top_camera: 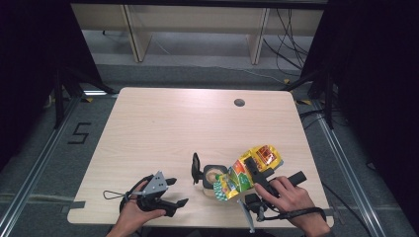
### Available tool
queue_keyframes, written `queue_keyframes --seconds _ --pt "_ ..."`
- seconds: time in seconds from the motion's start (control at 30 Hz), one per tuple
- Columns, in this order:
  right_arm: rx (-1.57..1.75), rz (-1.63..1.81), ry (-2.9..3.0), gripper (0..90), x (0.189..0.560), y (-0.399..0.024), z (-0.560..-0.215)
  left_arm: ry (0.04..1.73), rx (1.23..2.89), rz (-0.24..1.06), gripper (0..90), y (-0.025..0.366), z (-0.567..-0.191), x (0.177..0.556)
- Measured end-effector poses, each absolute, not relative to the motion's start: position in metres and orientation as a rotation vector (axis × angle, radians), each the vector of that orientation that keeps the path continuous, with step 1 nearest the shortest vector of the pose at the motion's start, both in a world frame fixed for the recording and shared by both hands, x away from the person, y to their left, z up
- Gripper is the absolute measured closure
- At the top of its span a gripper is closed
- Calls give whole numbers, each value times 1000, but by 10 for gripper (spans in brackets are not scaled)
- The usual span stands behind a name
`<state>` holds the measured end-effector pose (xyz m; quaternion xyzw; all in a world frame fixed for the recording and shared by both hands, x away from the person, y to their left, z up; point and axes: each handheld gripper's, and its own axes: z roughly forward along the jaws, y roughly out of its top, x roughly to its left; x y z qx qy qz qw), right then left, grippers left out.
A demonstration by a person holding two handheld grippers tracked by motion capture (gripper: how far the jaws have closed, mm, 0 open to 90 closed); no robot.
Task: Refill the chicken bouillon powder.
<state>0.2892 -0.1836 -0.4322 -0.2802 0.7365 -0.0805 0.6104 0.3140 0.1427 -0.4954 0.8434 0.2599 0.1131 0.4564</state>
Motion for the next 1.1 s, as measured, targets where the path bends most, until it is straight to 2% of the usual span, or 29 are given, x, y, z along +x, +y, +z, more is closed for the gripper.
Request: queue_keyframes --seconds 1.1 --pt "-603 -164 1750 503 290 -188 -431 635 2083 290 207 143 -495 314"
